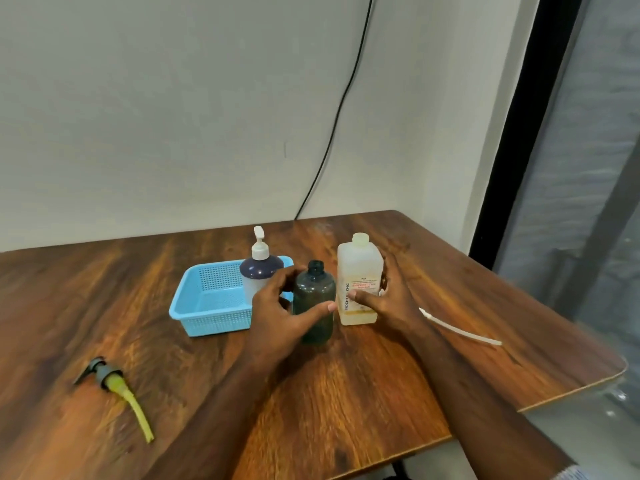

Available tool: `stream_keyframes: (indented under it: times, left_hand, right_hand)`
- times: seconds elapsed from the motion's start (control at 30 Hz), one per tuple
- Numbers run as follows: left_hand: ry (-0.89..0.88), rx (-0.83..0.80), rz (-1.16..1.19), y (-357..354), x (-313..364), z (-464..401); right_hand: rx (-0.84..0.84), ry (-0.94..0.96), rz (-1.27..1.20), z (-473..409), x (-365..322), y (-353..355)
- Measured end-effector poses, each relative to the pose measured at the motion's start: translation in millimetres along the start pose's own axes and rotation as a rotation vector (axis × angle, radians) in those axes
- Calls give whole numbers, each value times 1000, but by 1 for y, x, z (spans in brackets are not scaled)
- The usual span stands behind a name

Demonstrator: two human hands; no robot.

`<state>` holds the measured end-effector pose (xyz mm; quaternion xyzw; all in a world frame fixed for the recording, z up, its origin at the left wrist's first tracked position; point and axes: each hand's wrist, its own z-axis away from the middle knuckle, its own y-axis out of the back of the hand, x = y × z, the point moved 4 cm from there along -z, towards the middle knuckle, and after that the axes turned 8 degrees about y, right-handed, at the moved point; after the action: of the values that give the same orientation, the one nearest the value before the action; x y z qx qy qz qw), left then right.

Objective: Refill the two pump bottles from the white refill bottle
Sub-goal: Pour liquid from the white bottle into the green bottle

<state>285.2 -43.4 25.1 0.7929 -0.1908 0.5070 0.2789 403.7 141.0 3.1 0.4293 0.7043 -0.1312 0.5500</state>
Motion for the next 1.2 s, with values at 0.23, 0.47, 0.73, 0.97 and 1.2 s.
stream_keyframes:
  times: [0.23, 0.47, 0.73, 0.97, 1.2]
  left_hand:
    - [-8, 8, -49, 1, -3, -2]
    - [1, 37, -37, 0, -4, -2]
    - [-6, 44, -55, 2, -4, -4]
    - [2, 3, -57, 1, -6, -4]
    - [11, -56, -34, 2, -9, -4]
  right_hand:
    - [-85, -49, -40, -10, 15, -12]
    - [30, -39, -6, -13, 16, -19]
    - [70, 48, 135, -12, 9, -9]
    - [-1, 119, 144, -9, 4, -13]
    - [12, 156, 156, -6, -1, -10]
